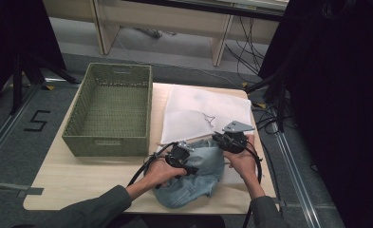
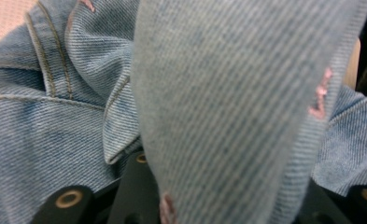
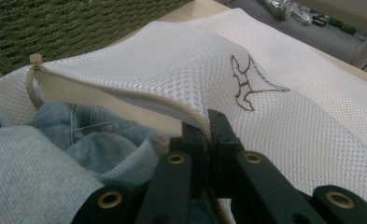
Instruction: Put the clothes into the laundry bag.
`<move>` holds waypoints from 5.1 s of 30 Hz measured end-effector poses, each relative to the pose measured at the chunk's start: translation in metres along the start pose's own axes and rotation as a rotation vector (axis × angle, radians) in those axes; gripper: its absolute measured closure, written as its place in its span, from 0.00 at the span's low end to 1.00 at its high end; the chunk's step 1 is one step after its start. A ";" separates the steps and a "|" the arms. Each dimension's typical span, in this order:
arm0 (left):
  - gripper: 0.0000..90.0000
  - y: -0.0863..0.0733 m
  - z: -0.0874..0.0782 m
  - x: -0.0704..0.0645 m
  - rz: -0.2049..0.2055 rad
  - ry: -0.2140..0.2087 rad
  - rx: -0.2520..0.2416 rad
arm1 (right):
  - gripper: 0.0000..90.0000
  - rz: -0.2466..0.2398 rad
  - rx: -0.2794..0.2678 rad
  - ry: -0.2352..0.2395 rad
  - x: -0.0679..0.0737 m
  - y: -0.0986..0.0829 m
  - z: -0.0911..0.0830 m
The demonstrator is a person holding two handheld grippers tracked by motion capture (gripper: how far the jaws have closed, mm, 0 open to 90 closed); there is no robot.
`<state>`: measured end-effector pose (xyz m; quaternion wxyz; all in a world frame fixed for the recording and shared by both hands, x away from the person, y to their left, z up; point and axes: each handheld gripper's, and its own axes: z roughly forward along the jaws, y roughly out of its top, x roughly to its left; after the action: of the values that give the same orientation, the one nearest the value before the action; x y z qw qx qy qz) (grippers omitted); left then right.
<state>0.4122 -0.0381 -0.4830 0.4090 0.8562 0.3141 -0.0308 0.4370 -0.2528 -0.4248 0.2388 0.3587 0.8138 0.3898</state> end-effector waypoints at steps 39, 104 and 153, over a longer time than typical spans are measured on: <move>0.95 0.040 -0.057 0.050 0.383 0.246 -0.142 | 0.95 -0.096 -0.012 0.045 0.022 0.012 -0.009; 0.95 0.040 -0.084 0.058 0.338 0.197 -0.057 | 0.66 0.019 0.118 0.104 0.048 0.016 0.019; 0.95 0.042 -0.091 0.052 0.351 0.199 -0.045 | 0.64 0.094 0.127 0.058 0.035 0.026 0.038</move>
<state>0.4591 0.0347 -0.4100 0.3941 0.8872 0.1996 0.1330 0.4504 -0.1966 -0.4292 0.1734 0.3998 0.8257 0.3582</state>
